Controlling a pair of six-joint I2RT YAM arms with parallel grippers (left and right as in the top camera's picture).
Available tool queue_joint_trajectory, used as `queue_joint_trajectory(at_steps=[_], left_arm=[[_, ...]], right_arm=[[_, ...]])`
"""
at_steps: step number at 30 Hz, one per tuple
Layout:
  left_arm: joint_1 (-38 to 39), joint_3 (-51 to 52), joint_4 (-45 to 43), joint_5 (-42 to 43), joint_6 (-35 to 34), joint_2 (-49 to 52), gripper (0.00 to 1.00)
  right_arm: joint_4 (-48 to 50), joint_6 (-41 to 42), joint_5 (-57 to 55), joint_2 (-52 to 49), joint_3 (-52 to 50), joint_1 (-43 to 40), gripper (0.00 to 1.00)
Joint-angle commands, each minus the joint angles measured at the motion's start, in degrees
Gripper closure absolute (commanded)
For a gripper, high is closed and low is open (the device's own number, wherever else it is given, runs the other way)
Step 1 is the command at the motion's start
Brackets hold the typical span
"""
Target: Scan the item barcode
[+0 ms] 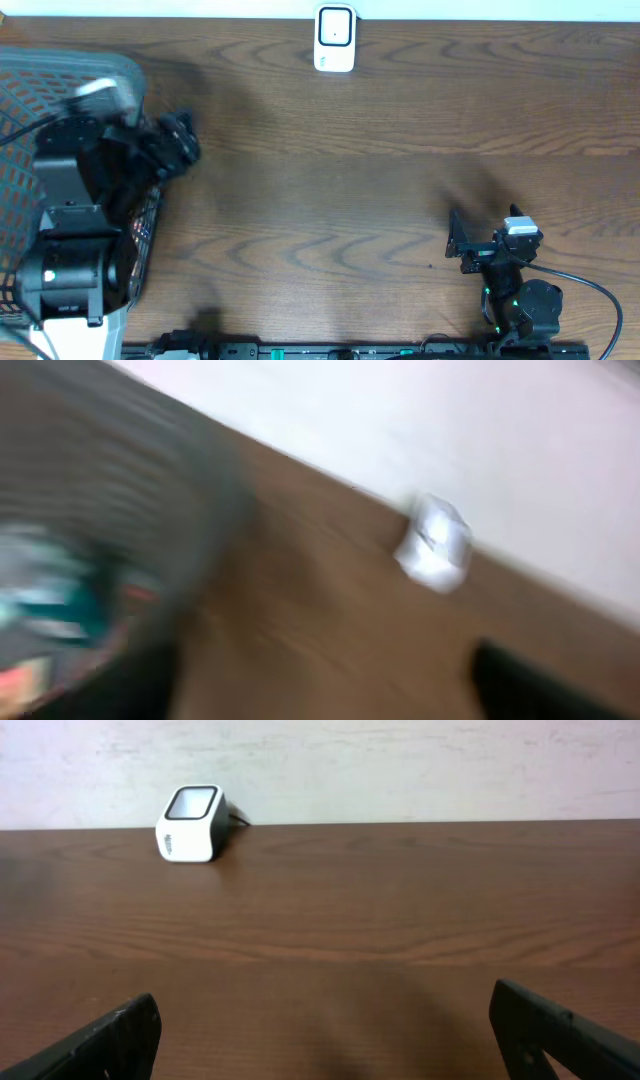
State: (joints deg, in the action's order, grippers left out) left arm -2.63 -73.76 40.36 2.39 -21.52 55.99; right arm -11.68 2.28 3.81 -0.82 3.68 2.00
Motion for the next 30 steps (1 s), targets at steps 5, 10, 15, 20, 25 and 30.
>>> queue_joint_trajectory(at_steps=[5,10,15,20,25,30], left_arm=[[-11.5,-3.9,-0.7,-19.7,-7.1,0.4,0.0],[-25.0,-3.9,9.3,-19.4,-21.7,6.9,0.0],[-34.2,-3.8,18.2,-14.3,-28.6,15.3,0.0],[-38.4,-3.7,24.3,-13.9,-37.6,23.9,0.01],[-39.2,-3.2,26.1,-13.5,-42.2,30.3,0.01],[-39.2,-2.9,26.9,-11.3,-42.2,38.2,0.01]], right_arm=[[-0.1,-0.8,-0.5,0.5,-0.1,0.6,0.01],[-0.1,-0.8,-0.5,0.5,-0.1,0.6,0.01],[-0.1,-0.8,-0.5,0.5,-0.1,0.6,0.01],[-0.1,-0.7,-0.5,0.5,-0.1,0.6,0.01],[-0.1,-0.8,-0.5,0.5,-0.1,0.6,0.01],[-0.1,-0.8,-0.5,0.5,-0.1,0.6,0.01]])
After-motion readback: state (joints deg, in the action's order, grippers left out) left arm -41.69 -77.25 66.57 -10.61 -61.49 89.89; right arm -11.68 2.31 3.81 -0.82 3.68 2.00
